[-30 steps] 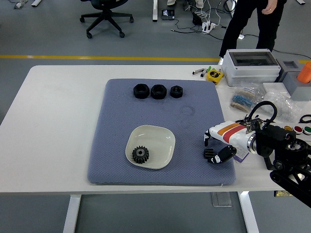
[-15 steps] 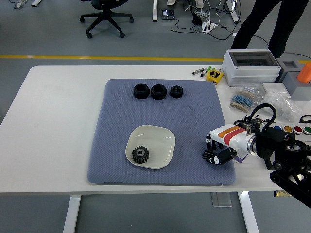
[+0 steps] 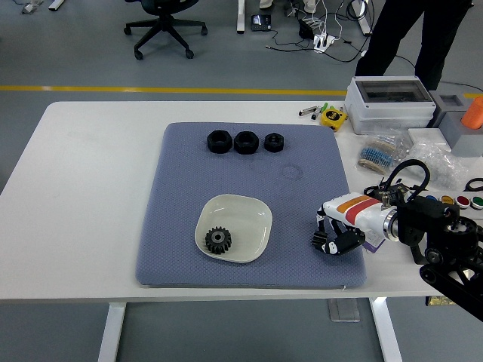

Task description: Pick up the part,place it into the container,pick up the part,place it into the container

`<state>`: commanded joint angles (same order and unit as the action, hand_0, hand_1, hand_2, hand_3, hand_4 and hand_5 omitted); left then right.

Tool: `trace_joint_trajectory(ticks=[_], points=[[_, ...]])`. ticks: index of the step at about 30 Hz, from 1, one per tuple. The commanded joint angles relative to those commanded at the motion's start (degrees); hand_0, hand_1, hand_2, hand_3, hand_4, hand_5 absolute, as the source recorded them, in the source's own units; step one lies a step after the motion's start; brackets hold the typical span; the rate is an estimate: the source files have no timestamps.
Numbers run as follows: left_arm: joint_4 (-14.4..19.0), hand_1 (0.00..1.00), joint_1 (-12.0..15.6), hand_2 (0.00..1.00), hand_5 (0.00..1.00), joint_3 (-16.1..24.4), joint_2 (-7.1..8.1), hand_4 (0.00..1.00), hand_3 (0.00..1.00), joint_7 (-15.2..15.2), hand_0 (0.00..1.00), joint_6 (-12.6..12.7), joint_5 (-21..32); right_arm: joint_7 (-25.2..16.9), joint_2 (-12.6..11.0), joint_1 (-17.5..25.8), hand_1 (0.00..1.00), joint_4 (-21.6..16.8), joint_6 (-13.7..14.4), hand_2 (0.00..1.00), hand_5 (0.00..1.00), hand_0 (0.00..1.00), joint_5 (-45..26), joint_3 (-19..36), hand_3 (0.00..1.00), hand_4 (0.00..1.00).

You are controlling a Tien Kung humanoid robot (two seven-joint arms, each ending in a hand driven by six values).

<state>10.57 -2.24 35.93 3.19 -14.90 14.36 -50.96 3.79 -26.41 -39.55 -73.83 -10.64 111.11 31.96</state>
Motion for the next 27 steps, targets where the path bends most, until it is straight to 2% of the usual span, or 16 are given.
trace_joint_trajectory(ticks=[10,15,16,18,22,27], points=[[0.0,0.562,-0.2,0.562,0.649,-0.3,0.08,0.668,0.640,0.1,0.523,0.0,0.3,0.1,0.4,-1.3,0.077,-3.2,1.8,0.181,0.308,0.164,0.4,-0.3,0.387,0.391],[0.1,0.562,-0.2,0.562,0.649,-0.5,0.13,0.668,0.640,0.1,0.523,0.0,0.6,-0.2,2.0,-3.6,0.077,-3.9,3.0,0.181,0.308,0.164,-0.6,-2.3,0.387,0.391],[0.1,0.562,-0.2,0.562,0.648,-0.5,0.16,0.668,0.639,0.1,0.525,0.0,0.5,-0.4,2.6,-4.6,0.074,-3.9,3.3,0.177,0.272,0.162,-1.1,-3.3,0.378,0.385],[0.1,0.562,-0.2,0.562,0.648,-0.5,0.18,0.668,0.639,0.1,0.525,0.0,0.5,-0.8,3.8,-6.1,0.074,-3.6,4.1,0.177,0.272,0.162,-1.9,-4.8,0.378,0.385],[0.1,0.562,-0.2,0.562,0.646,-0.5,0.23,0.667,0.640,0.1,0.524,0.0,0.3,-2.3,6.5,-8.8,0.074,-1.4,7.3,0.182,0.274,0.162,-4.0,-7.7,0.389,0.368],[0.1,0.562,-0.2,0.562,0.646,-0.3,0.33,0.667,0.640,-0.1,0.524,-0.1,-0.2,-4.8,11.1,-11.6,0.074,3.8,14.6,0.182,0.274,0.162,-6.9,-11.5,0.389,0.368]])
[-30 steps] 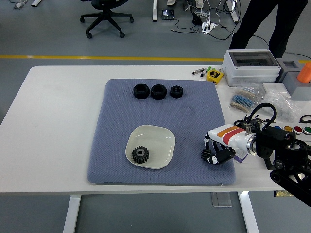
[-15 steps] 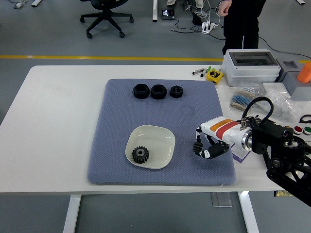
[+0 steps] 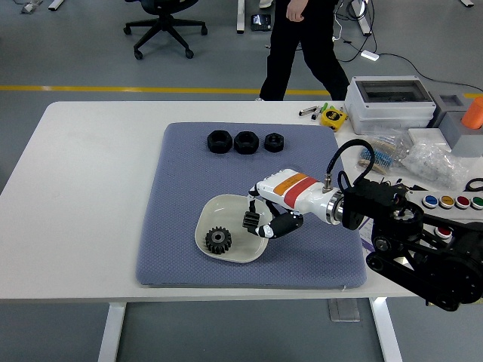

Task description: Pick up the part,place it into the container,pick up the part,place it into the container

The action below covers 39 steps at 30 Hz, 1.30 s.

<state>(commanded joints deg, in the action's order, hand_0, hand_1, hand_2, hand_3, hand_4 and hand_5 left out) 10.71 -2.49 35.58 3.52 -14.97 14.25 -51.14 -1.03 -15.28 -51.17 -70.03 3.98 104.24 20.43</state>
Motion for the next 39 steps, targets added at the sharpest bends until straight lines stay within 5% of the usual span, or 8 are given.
trace_joint_trajectory(ticks=[6,7,12,13,28,36,37,39], points=[[0.0,0.560,0.1,0.558,0.648,0.4,0.18,0.670,0.640,-0.2,0.519,0.0,-0.6,-1.2,3.3,-1.9,0.079,4.4,1.2,0.191,0.203,0.163,-0.8,-2.0,0.431,0.350],[0.0,0.559,0.1,0.555,0.648,0.4,0.24,0.670,0.640,-0.2,0.518,0.0,-0.7,-1.4,3.9,-2.3,0.095,5.4,0.8,0.227,0.098,0.178,-0.8,-2.5,0.658,0.391],[0.1,0.559,0.2,0.555,0.648,0.8,0.36,0.670,0.640,-0.5,0.518,0.0,-1.5,-1.8,5.8,-3.4,0.095,9.7,-0.2,0.227,0.098,0.178,0.2,-4.1,0.658,0.391],[0.1,0.560,0.2,0.557,0.646,0.8,0.37,0.672,0.641,-0.5,0.515,0.0,-1.6,-1.9,5.9,-3.4,0.128,9.9,-0.3,0.277,0.199,0.214,0.4,-4.2,0.910,0.511],[0.1,0.560,0.6,0.556,0.653,1.9,0.49,0.680,0.639,-0.8,0.516,-0.3,-3.1,-1.5,3.6,-1.8,0.142,9.6,-0.5,0.303,0.197,0.223,2.1,-0.7,0.947,0.539],[0.0,0.560,0.1,0.555,0.654,0.8,0.43,0.680,0.640,-0.3,0.516,0.0,-1.3,-0.3,-1.1,1.4,0.143,4.8,8.4,0.304,0.191,0.218,-4.5,7.3,0.920,0.476],[0.0,0.560,0.0,0.557,0.648,0.6,0.39,0.675,0.640,-0.2,0.521,0.1,-0.9,-0.5,-1.8,2.1,0.273,4.1,10.0,0.420,0.214,0.320,-6.2,8.3,0.873,0.661],[-0.1,0.560,-0.1,0.557,0.648,0.3,0.41,0.675,0.640,0.0,0.521,0.3,-0.1,-1.6,-2.7,3.1,0.273,2.9,13.9,0.420,0.214,0.320,-11.2,10.2,0.873,0.661]])
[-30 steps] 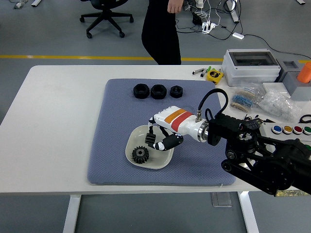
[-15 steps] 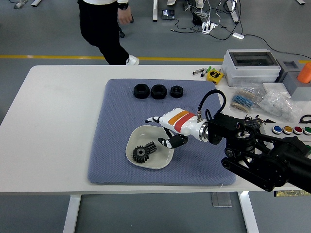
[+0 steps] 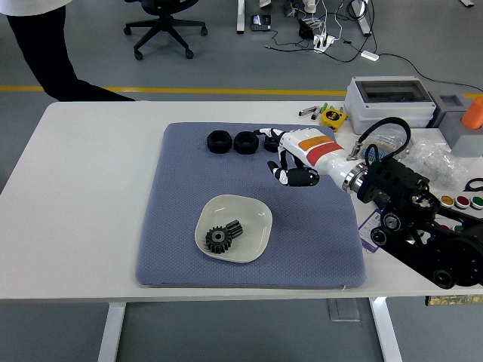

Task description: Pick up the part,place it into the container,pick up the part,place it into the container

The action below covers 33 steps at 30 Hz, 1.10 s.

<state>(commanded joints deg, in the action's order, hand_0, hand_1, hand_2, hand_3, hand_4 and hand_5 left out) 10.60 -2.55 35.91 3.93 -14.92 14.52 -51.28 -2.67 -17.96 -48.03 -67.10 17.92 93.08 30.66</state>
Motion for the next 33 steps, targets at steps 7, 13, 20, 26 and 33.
trace_joint_trajectory(ticks=[7,13,20,26,33], points=[[-0.3,0.563,-0.2,0.569,0.636,0.3,0.06,0.660,0.636,0.4,0.522,0.2,0.2,-10.2,-2.7,2.8,0.704,-5.8,5.0,0.809,0.435,0.686,-16.4,3.8,0.948,0.972],[-0.3,0.563,-0.6,0.579,0.636,1.7,0.07,0.660,0.633,0.5,0.526,0.0,-1.4,-15.4,-5.2,5.8,0.819,-10.7,1.9,0.887,0.601,0.831,-31.0,8.5,0.968,0.998],[-0.3,0.564,-0.8,0.584,0.636,1.9,0.20,0.659,0.633,1.0,0.528,0.4,-0.4,-20.3,-8.2,12.6,0.829,-15.2,-2.7,0.894,0.641,0.850,-47.7,15.8,0.961,0.998],[-0.3,0.573,0.1,0.599,0.631,8.1,-0.81,0.656,0.632,1.4,0.543,1.3,-4.0,-22.3,-5.2,19.0,0.843,-14.2,-3.0,0.896,0.741,0.876,-62.2,19.6,0.961,0.998],[-0.3,0.576,-0.4,0.607,0.631,7.6,-0.63,0.655,0.632,1.8,0.544,0.7,-4.9,-22.4,-3.3,23.6,0.861,-13.3,-2.1,0.905,0.781,0.917,-79.0,21.7,0.960,0.998]])
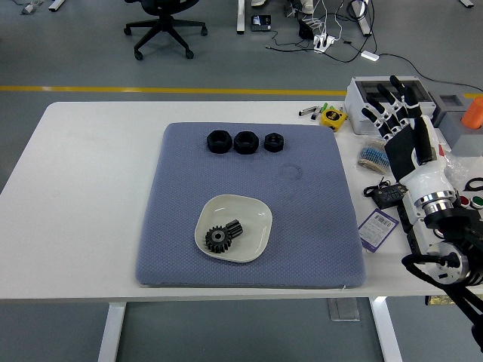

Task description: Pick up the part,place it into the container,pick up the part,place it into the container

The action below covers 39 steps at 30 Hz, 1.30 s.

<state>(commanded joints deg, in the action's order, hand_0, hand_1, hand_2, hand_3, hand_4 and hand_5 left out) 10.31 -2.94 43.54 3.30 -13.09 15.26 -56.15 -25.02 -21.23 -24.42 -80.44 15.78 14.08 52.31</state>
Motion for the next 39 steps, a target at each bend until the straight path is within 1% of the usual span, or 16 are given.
trace_joint_trajectory(ticks=[2,7,8,13,14,19,20,23,25,26,28,31,32,34,37,39], points=[[0.0,0.578,0.0,0.617,0.632,0.0,0.01,0.656,0.631,0.1,0.549,0.1,0.3,-0.2,-0.1,0.6,0.844,-0.3,0.0,0.907,0.787,0.891,-4.0,0.5,0.961,0.998],[0.0,0.578,-0.1,0.617,0.632,-0.1,0.17,0.656,0.631,0.1,0.549,0.0,0.0,-1.5,-0.4,1.0,0.844,-1.8,0.1,0.907,0.787,0.891,-5.1,0.9,0.961,0.998],[0.0,0.577,-0.1,0.618,0.636,-0.1,0.20,0.657,0.632,0.1,0.548,0.0,-0.1,-1.7,-0.4,1.1,0.720,-1.9,0.2,0.887,0.798,0.671,-5.3,0.8,0.862,0.998],[0.0,0.577,-0.2,0.618,0.636,0.1,0.35,0.657,0.632,0.0,0.548,-0.2,-0.8,-3.3,-0.6,1.1,0.720,-2.9,0.7,0.887,0.798,0.671,-8.5,0.8,0.862,0.998],[0.0,0.576,-0.2,0.619,0.636,0.0,0.41,0.656,0.632,0.0,0.550,-0.3,-0.8,-3.4,-0.8,1.1,0.627,-3.2,0.7,0.843,0.776,0.476,-9.2,0.7,0.794,0.998],[0.0,0.576,-0.2,0.619,0.636,-0.4,0.47,0.656,0.632,0.1,0.550,-0.4,-0.5,-4.1,-1.2,0.8,0.627,-4.1,1.8,0.843,0.776,0.476,-13.0,0.2,0.794,0.998],[0.0,0.580,-0.2,0.621,0.637,-0.5,0.48,0.656,0.629,0.1,0.553,-0.4,-0.4,-4.2,-1.2,0.8,0.379,-4.1,2.1,0.497,0.644,0.278,-13.3,0.2,0.449,0.998],[0.0,0.580,-0.2,0.621,0.637,-0.8,0.49,0.656,0.629,0.2,0.553,-0.4,0.0,-3.1,-1.1,0.4,0.379,-4.2,4.9,0.497,0.644,0.278,-12.8,0.2,0.449,0.998],[0.0,0.580,-0.2,0.621,0.637,-1.1,0.46,0.656,0.629,0.3,0.553,-0.5,0.2,-1.8,-1.2,0.1,0.379,-4.1,6.3,0.497,0.644,0.278,-9.7,0.0,0.449,0.998],[0.0,0.579,-0.3,0.623,0.637,-1.3,0.47,0.656,0.629,0.3,0.553,-0.5,0.3,-1.5,-1.2,0.0,0.118,-4.1,6.5,0.190,0.566,0.112,-8.7,-0.1,0.160,0.792],[0.0,0.579,-0.3,0.623,0.637,-1.7,0.49,0.656,0.629,0.5,0.553,-0.5,0.9,-1.0,-1.1,-0.2,0.118,-4.1,8.2,0.190,0.566,0.112,-5.0,-0.2,0.160,0.792],[0.0,0.579,-0.4,0.623,0.637,-2.0,0.48,0.656,0.629,0.5,0.553,-0.5,1.0,0.3,-1.1,-0.4,0.118,-3.9,13.9,0.190,0.566,0.112,1.9,-0.2,0.160,0.792],[0.0,0.578,-0.4,0.617,0.639,-2.1,0.51,0.657,0.627,0.5,0.549,-0.6,1.1,0.4,-1.1,-0.4,0.069,-3.8,15.4,0.118,0.568,0.029,4.5,-0.2,0.101,0.744],[0.0,0.578,-0.4,0.617,0.639,-2.6,0.56,0.657,0.627,0.6,0.549,-0.6,1.6,0.7,-1.2,-0.3,0.069,-3.8,17.9,0.118,0.568,0.029,9.3,-0.1,0.101,0.744],[0.0,0.578,-0.4,0.617,0.639,-3.0,0.57,0.657,0.627,0.6,0.549,-0.7,1.9,0.5,-1.4,-0.3,0.069,-4.0,19.1,0.118,0.568,0.029,15.1,-0.1,0.101,0.744],[0.0,0.574,-0.4,0.614,0.639,-3.1,0.56,0.657,0.628,0.6,0.548,-0.7,1.9,0.7,-1.4,-0.3,0.028,-4.2,19.0,0.084,0.556,0.002,16.5,-0.1,0.065,0.732]])
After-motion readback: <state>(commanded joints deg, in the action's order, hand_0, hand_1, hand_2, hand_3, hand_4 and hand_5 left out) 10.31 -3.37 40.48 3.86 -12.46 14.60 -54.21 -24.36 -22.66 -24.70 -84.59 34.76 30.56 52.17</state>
